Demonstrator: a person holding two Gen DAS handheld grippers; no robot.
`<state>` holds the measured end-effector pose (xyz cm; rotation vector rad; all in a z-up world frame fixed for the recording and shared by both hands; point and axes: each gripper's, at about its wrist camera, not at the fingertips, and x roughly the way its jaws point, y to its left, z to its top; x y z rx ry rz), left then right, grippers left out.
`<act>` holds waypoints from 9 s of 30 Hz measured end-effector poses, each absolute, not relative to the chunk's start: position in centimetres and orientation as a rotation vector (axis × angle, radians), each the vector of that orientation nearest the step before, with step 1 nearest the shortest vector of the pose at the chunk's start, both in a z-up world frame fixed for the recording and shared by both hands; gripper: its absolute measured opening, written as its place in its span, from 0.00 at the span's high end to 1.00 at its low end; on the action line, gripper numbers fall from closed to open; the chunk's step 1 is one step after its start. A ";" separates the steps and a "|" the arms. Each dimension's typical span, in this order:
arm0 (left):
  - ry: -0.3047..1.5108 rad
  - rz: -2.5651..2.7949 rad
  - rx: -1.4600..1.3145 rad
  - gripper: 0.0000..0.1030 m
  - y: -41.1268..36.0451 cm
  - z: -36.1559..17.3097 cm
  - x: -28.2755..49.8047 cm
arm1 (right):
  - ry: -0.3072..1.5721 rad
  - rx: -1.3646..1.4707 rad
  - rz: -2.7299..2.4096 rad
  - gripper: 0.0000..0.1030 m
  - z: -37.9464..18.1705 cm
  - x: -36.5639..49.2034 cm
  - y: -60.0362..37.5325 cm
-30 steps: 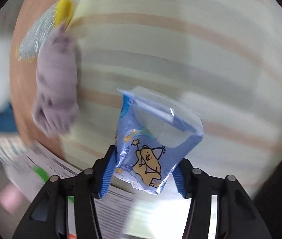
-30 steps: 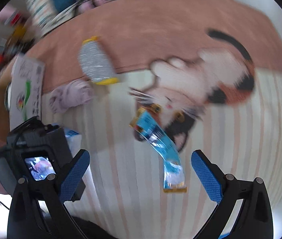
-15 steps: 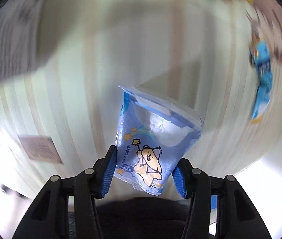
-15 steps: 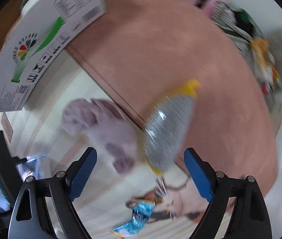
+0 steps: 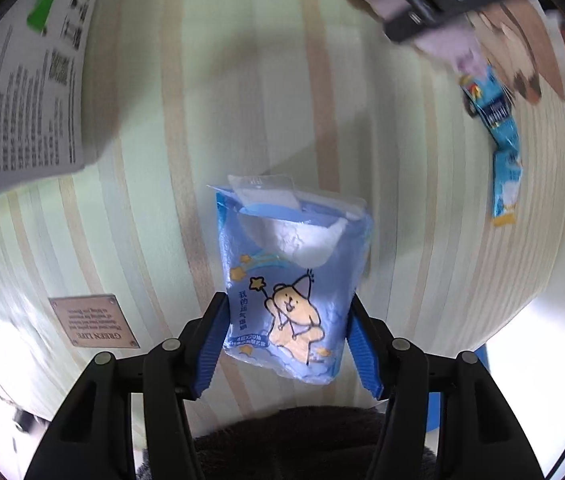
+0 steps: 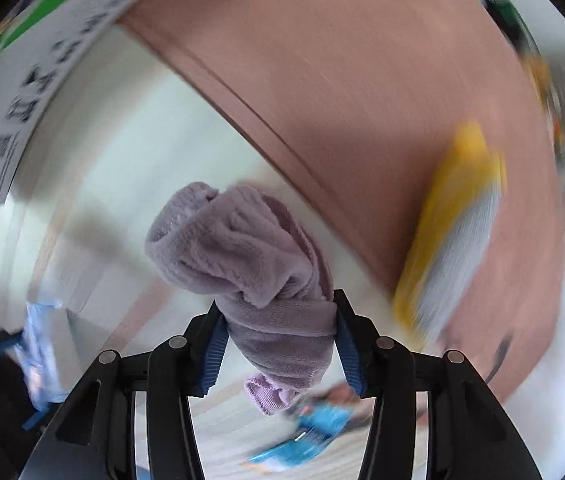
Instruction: Organize soft objects
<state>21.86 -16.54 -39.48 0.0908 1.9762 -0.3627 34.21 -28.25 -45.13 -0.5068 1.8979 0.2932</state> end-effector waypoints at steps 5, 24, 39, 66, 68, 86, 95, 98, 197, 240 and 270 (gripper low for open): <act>1.970 -0.374 0.152 0.43 -18.2 -40.4 20.3 | 1.938 -0.157 0.162 0.51 -43.2 31.6 -34.7; 1.751 -0.377 0.401 0.70 -24.5 -37.4 15.6 | 1.775 0.418 -0.068 0.51 -38.9 23.0 -42.3; 1.523 -0.364 0.038 0.70 -8.3 -21.4 24.1 | 1.533 0.414 0.113 0.51 -24.3 22.5 -28.1; 1.935 -0.166 -0.214 0.61 10.6 -37.8 35.2 | 1.732 0.412 0.164 0.51 -39.0 34.2 -1.9; 1.944 -0.157 -0.218 0.56 10.6 -38.0 35.1 | 1.731 0.404 0.153 0.50 -39.6 34.3 -1.7; 1.513 -0.105 0.062 0.05 10.0 -22.8 32.7 | 1.585 0.147 0.026 0.03 -30.0 31.9 -3.6; 1.363 -0.074 0.086 0.04 10.3 -18.1 28.4 | 1.418 0.074 -0.040 0.00 -22.5 27.5 -4.7; 1.332 -0.078 0.072 0.04 10.4 -16.6 27.1 | 1.373 0.083 -0.036 0.00 -20.2 26.1 -4.7; 1.416 -0.311 0.059 0.71 -8.9 -18.0 32.0 | 1.486 0.386 0.045 0.82 -24.5 27.9 -29.4; 1.506 -0.030 0.066 0.05 11.3 -26.0 33.5 | 1.609 0.112 -0.067 0.19 -31.2 32.3 -6.6; 1.251 -0.074 0.088 0.00 7.6 -14.0 26.6 | 1.377 0.177 -0.103 0.00 -19.2 25.4 -8.9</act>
